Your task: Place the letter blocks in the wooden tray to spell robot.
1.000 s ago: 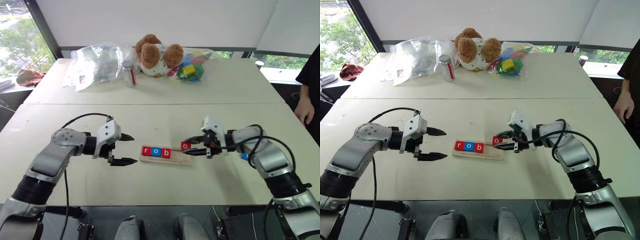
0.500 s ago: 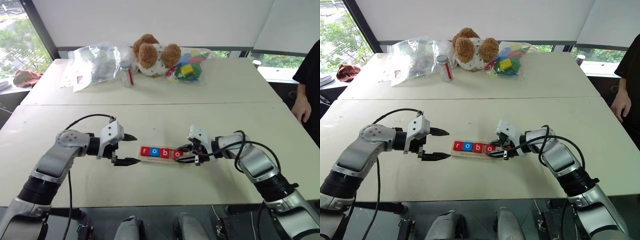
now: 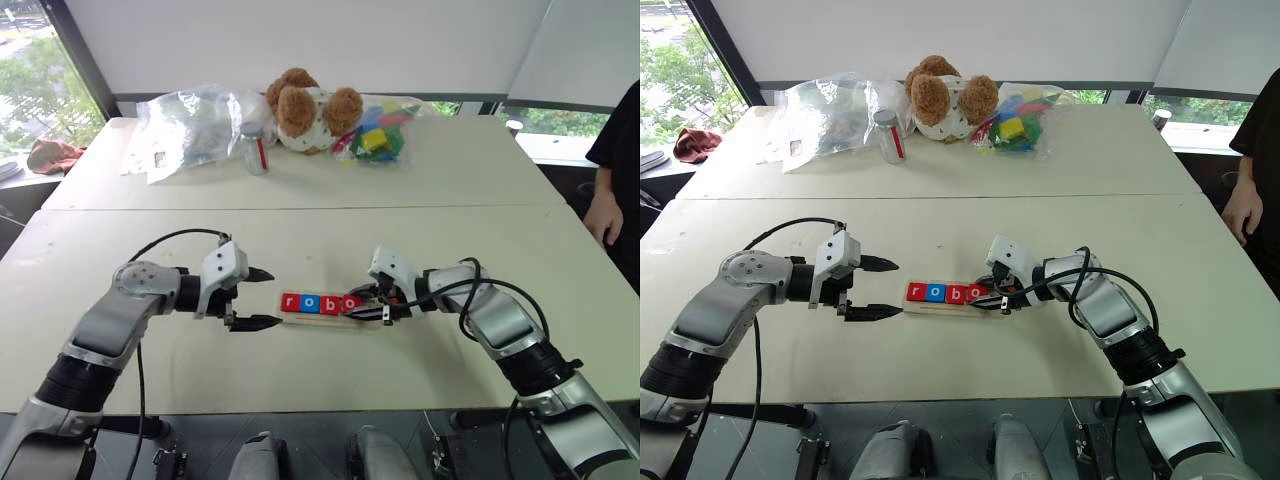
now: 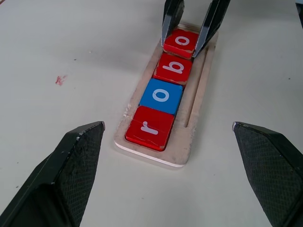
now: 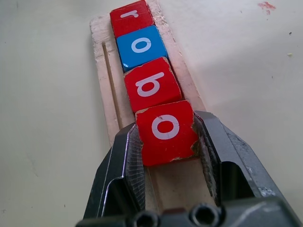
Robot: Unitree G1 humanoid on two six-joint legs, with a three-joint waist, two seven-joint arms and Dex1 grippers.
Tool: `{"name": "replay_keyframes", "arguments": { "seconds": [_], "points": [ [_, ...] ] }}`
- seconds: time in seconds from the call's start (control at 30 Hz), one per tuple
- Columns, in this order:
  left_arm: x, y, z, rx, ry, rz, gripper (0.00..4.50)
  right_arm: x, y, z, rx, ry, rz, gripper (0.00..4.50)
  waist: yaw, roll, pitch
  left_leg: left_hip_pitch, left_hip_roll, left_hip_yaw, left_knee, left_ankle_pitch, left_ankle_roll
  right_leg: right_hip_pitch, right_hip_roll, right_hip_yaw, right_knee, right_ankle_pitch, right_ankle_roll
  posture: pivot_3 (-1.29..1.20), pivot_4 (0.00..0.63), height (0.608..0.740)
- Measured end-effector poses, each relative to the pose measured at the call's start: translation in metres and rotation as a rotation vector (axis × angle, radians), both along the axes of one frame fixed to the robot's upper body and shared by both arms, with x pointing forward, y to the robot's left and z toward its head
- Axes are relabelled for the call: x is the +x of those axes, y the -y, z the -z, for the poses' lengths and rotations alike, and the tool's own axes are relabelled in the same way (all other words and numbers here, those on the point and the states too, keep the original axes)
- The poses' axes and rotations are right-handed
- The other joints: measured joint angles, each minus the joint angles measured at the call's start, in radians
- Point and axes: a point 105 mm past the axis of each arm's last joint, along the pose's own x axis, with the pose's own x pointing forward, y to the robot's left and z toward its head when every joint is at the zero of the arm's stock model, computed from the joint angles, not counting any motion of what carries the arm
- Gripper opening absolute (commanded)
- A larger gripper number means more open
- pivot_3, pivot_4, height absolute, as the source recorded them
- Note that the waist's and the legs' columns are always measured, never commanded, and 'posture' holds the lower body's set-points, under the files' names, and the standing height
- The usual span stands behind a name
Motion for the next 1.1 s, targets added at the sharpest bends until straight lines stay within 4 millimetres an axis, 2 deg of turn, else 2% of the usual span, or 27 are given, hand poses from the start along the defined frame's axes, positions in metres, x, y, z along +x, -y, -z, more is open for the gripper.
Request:
{"name": "replay_keyframes", "arguments": {
  "seconds": [0.2, 0.23, 0.43, 0.87, 1.1],
  "points": [
    [0.000, 0.001, 0.000, -0.005, 0.000, 0.001, 4.50, -0.002, -0.003, 0.001, -0.009, 0.011, -0.024, 4.15, 0.000, 0.000, 0.000, 0.000, 0.000, 0.000, 0.000, 0.000, 0.000, 0.000, 0.000, 0.000, 0.000, 0.000, 0.000, 0.00, 0.150, 0.740],
    [0.000, 0.001, 0.000, -0.006, 0.000, 0.002, 4.50, -0.002, -0.004, 0.002, -0.013, 0.014, -0.026, 4.47, 0.000, 0.000, 0.000, 0.000, 0.000, 0.000, 0.000, 0.000, 0.000, 0.000, 0.000, 0.000, 0.000, 0.000, 0.000, 0.00, 0.150, 0.740],
    [0.000, 0.003, 0.000, -0.013, -0.001, 0.004, 4.50, -0.004, -0.006, -0.003, -0.011, 0.049, -0.034, 4.47, 0.000, 0.000, 0.000, 0.000, 0.000, 0.000, 0.000, 0.000, 0.000, 0.000, 0.000, 0.000, 0.000, 0.000, 0.000, 0.00, 0.150, 0.740],
    [0.003, 0.006, -0.001, -0.025, 0.002, 0.006, 4.50, 0.007, 0.009, -0.008, -0.099, 0.183, -0.026, 4.47, -0.001, 0.000, 0.000, 0.000, 0.000, 0.000, 0.000, 0.000, 0.000, 0.000, 0.000, 0.000, 0.000, 0.000, 0.000, 0.00, 0.150, 0.740],
    [0.007, 0.003, 0.000, -0.024, -0.001, -0.007, 4.50, 0.013, 0.005, -0.012, -0.094, 0.220, -0.026, 4.47, 0.000, 0.000, 0.000, 0.000, 0.000, 0.000, 0.000, 0.000, 0.000, 0.000, 0.000, 0.000, 0.000, 0.000, 0.000, 0.00, 0.150, 0.740]
  ]
}}
